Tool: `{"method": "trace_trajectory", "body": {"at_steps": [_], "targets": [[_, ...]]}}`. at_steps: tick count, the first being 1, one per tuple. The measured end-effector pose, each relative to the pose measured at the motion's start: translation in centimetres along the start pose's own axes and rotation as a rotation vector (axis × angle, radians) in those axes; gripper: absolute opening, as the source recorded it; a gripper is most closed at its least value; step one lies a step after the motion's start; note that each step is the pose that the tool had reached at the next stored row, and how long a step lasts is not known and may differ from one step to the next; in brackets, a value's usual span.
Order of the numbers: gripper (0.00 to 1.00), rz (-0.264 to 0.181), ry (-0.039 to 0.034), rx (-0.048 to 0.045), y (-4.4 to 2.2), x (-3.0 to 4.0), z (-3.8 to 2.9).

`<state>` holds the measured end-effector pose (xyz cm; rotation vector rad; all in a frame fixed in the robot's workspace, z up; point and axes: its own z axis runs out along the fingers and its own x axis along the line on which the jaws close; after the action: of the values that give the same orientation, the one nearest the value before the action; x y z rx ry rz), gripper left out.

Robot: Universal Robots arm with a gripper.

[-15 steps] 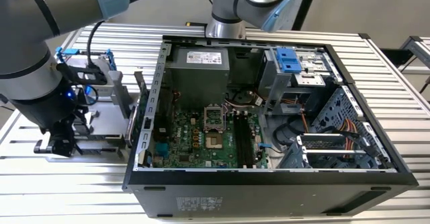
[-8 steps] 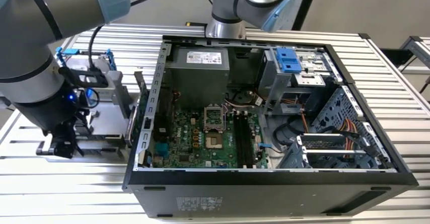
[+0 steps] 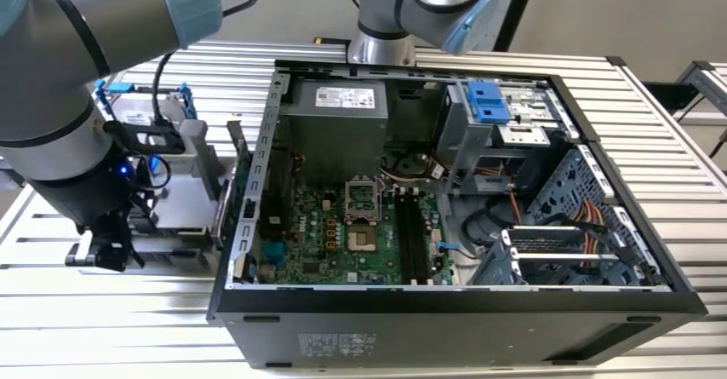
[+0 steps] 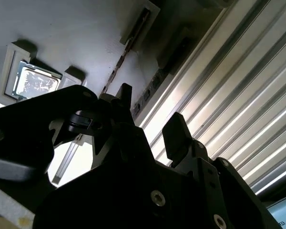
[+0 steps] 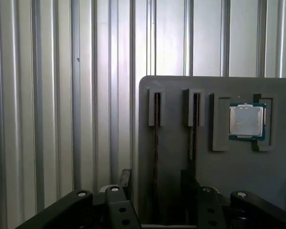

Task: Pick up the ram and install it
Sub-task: 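Pick up the ram and move it above insertion slot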

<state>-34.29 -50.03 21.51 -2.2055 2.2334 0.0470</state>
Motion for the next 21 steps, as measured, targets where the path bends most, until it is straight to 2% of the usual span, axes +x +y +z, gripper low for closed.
{"method": "trace_trajectory", "body": {"at_steps": [21], "targets": [[1.00,0.003,-0.0001,0.0001,-0.03,0.04,1.77]]}}
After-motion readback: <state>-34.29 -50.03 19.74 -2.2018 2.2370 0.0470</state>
